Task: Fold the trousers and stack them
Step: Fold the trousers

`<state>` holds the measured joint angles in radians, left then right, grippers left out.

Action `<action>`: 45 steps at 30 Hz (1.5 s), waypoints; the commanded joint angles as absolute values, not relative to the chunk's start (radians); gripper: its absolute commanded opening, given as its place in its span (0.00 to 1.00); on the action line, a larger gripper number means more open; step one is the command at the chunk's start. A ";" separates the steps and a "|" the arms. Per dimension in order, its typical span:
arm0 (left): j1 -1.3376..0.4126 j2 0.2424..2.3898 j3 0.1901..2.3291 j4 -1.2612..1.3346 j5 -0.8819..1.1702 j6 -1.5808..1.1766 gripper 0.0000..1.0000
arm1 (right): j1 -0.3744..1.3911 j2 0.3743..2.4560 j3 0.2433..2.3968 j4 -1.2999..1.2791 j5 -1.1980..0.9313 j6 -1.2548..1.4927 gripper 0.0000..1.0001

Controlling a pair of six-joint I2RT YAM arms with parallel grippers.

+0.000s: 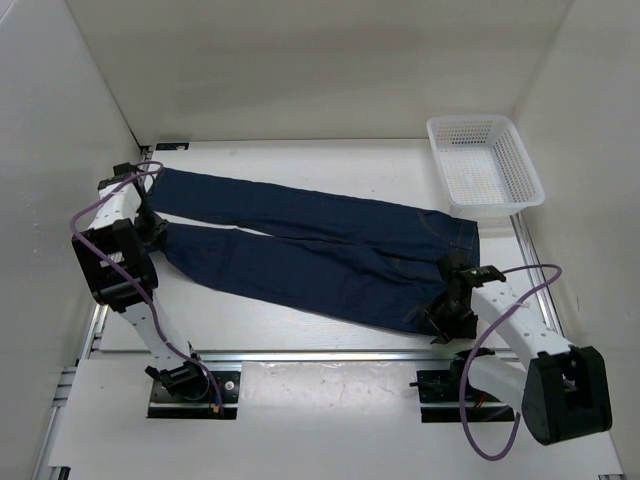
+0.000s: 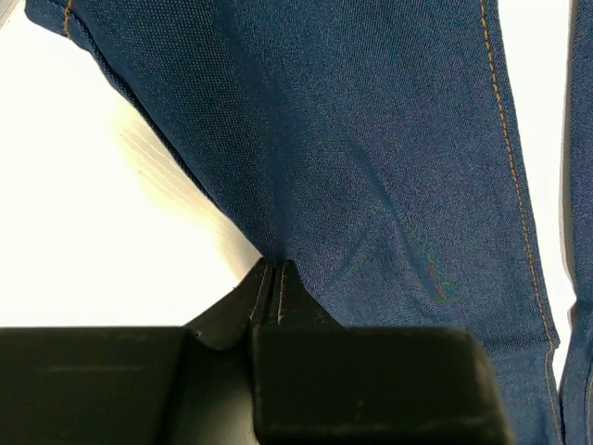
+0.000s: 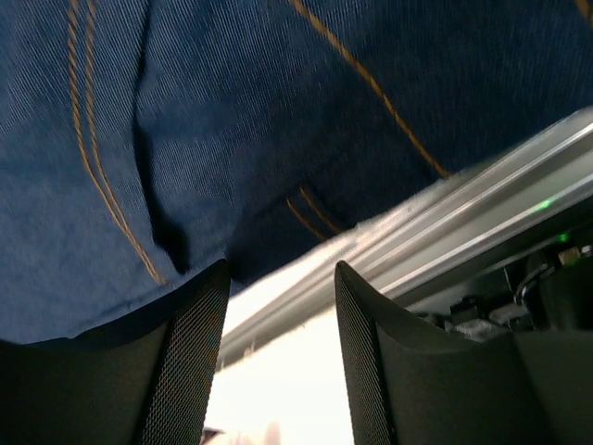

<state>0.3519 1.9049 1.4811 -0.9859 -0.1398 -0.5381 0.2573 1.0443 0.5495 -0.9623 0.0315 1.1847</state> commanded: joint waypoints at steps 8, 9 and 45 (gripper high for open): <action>0.350 1.827 1.499 -0.989 -0.156 -0.538 0.10 | 0.265 1.135 0.591 -0.882 0.147 1.230 0.29; 0.350 1.827 1.499 -0.989 -0.156 -0.538 0.10 | 0.265 1.135 0.591 -0.882 0.161 1.230 0.22; 0.460 1.331 1.350 -1.075 -0.198 -0.531 0.10 | 0.287 0.600 1.091 -1.531 0.465 1.101 0.00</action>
<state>0.4637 1.3678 1.3239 -1.1397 -0.1715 -0.5686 0.2886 0.6022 1.0885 -1.3247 0.3969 1.1206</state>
